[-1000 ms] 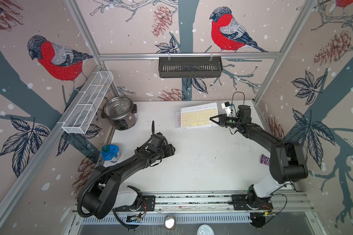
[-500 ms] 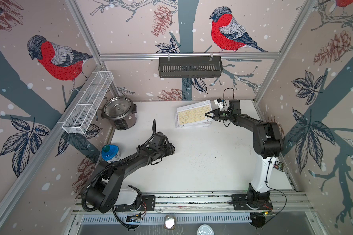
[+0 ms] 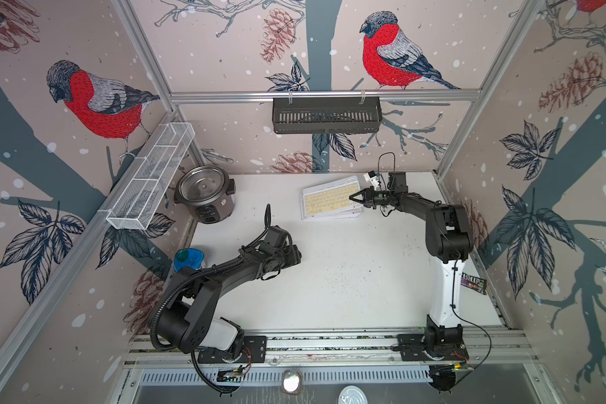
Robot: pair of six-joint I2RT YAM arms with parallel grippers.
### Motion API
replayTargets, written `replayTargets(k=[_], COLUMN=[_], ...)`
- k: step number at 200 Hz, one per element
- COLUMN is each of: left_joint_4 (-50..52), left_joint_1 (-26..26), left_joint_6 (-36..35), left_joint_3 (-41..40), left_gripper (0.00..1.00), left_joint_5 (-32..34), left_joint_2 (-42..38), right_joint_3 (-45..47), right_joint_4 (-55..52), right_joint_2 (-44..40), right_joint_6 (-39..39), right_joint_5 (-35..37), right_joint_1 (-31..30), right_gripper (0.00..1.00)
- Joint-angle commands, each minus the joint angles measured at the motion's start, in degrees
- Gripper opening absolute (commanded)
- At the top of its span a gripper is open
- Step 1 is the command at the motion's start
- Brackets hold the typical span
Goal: Stack the numeric keypads
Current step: Place the numeric keypad at the numeric keypad.
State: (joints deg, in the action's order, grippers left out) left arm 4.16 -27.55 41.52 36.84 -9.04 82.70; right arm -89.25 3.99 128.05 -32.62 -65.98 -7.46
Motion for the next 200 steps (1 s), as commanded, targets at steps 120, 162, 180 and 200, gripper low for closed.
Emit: replayTargets(k=[120,162,180,200], left_joint_4=[-0.55,-0.68,-0.74,-0.82], left_joint_1=[0.30,0.30,0.30,0.30], left_joint_6=[-1.55,-1.64,-1.71,-1.70], left_joint_3=[2.10,2.52,2.62,2.62], left_gripper=[0.65,0.65,0.65,0.65], left_joint_5=[-1.90,-2.12,-2.11,-2.18], left_joint_2=[4.35,5.36,5.55,5.72], right_joint_3=[-4.94,-6.59,-7.40,-7.83], right_joint_4=[-4.13,-7.72,-9.48,-11.33], right_joint_2=[3.74,4.27,4.44,4.36], right_joint_6=[3.09,5.35,6.43,7.42], right_joint_5=[1.68,4.85,6.29,8.73], right_joint_1=[1.58,1.58,1.50,1.31], right_gripper=[0.49,0.54,0.55,0.56])
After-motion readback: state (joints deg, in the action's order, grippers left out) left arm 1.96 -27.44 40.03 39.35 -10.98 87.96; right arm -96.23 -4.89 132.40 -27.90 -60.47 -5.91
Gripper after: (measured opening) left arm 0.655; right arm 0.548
